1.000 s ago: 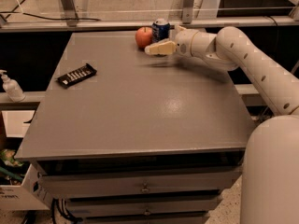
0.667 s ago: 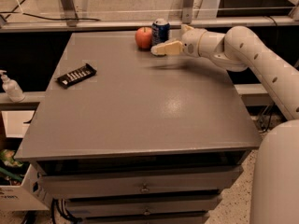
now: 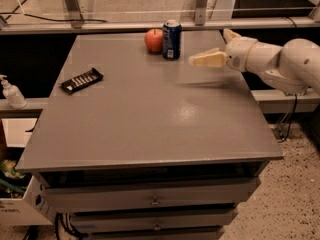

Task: Move pepsi can near apple

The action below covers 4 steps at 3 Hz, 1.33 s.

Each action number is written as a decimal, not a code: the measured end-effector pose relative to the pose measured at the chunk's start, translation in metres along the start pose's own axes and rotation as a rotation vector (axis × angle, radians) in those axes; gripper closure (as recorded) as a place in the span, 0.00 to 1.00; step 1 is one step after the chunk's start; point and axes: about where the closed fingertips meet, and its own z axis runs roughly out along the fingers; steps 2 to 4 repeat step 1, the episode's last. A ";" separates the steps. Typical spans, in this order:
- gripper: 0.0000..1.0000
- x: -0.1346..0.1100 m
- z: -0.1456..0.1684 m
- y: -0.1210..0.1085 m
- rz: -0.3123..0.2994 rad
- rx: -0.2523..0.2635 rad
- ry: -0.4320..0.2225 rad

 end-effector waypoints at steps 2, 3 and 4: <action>0.00 0.006 -0.019 -0.007 0.005 0.023 0.004; 0.00 0.006 -0.019 -0.007 0.005 0.023 0.004; 0.00 0.006 -0.019 -0.007 0.005 0.023 0.004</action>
Offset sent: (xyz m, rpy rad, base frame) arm 0.0000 0.0000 0.0000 0.0000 0.0000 0.0000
